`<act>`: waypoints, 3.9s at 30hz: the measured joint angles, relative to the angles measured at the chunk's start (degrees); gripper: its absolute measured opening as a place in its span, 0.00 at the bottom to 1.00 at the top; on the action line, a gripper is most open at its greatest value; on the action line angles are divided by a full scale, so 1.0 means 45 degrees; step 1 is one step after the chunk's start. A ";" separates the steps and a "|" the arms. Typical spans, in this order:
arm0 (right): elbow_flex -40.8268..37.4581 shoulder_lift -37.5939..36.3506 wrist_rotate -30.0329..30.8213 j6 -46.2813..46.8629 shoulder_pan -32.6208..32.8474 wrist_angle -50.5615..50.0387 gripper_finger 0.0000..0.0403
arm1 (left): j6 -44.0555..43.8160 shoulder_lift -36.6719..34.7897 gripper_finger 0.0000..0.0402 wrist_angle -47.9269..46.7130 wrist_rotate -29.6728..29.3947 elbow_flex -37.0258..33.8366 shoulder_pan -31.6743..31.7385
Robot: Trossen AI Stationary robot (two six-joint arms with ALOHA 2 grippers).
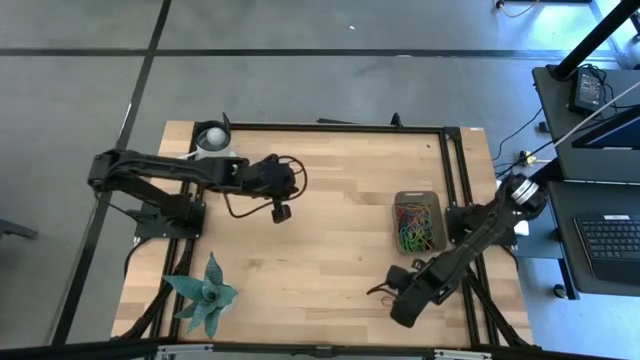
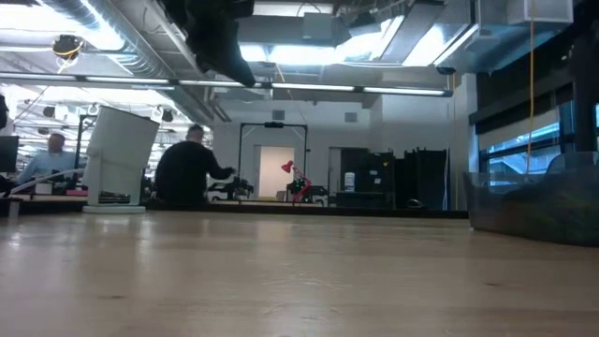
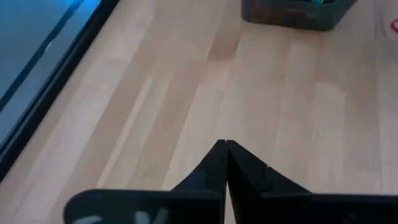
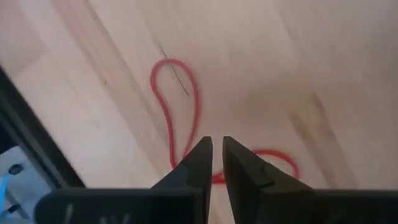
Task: Pick and place rubber bands into bin
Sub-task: Put the red rubber band into the black bin
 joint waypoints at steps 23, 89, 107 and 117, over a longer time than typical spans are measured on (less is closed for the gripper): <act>0.0092 0.2028 0.0050 -0.0134 -0.0029 0.2204 0.24 | -0.0186 -0.0086 0.01 -0.0024 -0.0062 -0.0028 0.0117; 0.2571 0.1909 0.2059 -0.0294 0.1266 -0.2734 0.00 | -0.0074 -0.0071 0.00 0.0256 0.0037 -0.0028 0.0117; 0.1197 0.1880 0.3120 0.0670 0.1564 -0.0539 0.22 | -0.0420 -0.0071 0.00 0.0355 0.0176 -0.0028 0.0103; 0.0158 0.1775 0.2642 0.0669 0.1540 0.0221 0.17 | -0.0409 -0.0071 0.00 0.0350 0.0122 -0.0028 -0.0165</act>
